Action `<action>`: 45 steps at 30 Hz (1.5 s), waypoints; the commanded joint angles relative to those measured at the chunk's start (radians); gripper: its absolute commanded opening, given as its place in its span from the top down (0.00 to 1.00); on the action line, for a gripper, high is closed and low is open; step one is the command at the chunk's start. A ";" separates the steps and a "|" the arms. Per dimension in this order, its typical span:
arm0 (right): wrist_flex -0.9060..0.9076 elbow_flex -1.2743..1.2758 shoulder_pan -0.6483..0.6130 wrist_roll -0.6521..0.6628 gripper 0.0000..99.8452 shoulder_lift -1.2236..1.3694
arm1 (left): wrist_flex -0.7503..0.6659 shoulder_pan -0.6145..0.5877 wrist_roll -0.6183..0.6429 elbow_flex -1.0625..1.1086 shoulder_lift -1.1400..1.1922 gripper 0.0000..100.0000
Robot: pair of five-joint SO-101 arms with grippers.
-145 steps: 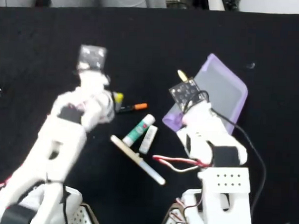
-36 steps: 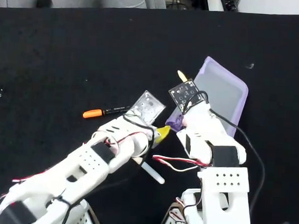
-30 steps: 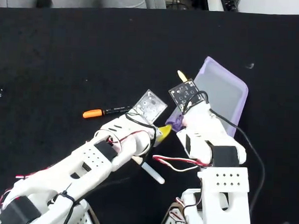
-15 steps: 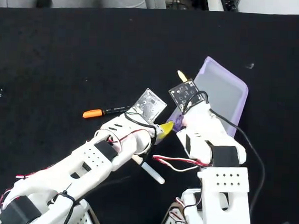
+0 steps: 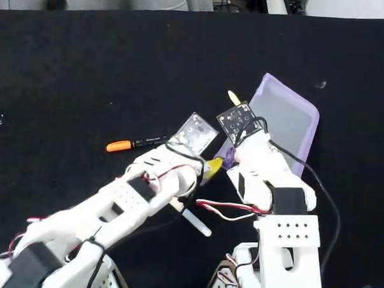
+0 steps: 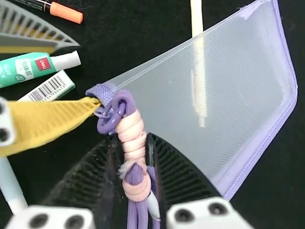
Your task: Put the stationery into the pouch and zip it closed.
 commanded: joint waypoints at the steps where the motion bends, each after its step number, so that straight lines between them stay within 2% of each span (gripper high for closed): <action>1: 0.003 -0.039 0.017 0.000 0.99 -0.022 | -0.020 0.004 0.005 -0.113 0.052 0.80; 5: 0.000 -0.030 0.015 0.000 0.99 -0.022 | -0.021 -0.005 0.061 -0.145 0.060 0.80; 10: -0.003 -0.027 0.014 0.000 0.99 -0.022 | -0.023 -0.013 0.064 -0.183 0.080 0.80; 21: 0.037 -0.064 0.018 0.002 0.99 -0.022 | -0.190 -0.004 0.064 -0.199 0.232 0.80; 25: 0.124 -0.139 0.012 0.002 0.99 -0.022 | -0.250 0.021 0.063 -0.199 0.250 0.87; 30: 0.146 -0.154 0.012 0.005 0.99 -0.022 | -0.310 0.035 0.066 -0.200 0.252 0.97; 36: 0.218 -0.199 0.020 0.060 0.99 -0.022 | -0.304 0.028 0.064 -0.189 0.252 0.97; 39: 0.252 -0.217 0.025 0.063 0.99 -0.022 | -0.304 -0.015 0.064 -0.189 0.252 0.97; 45: 0.281 -0.248 0.178 0.135 0.99 -0.022 | -0.304 -0.114 0.064 -0.189 0.252 0.97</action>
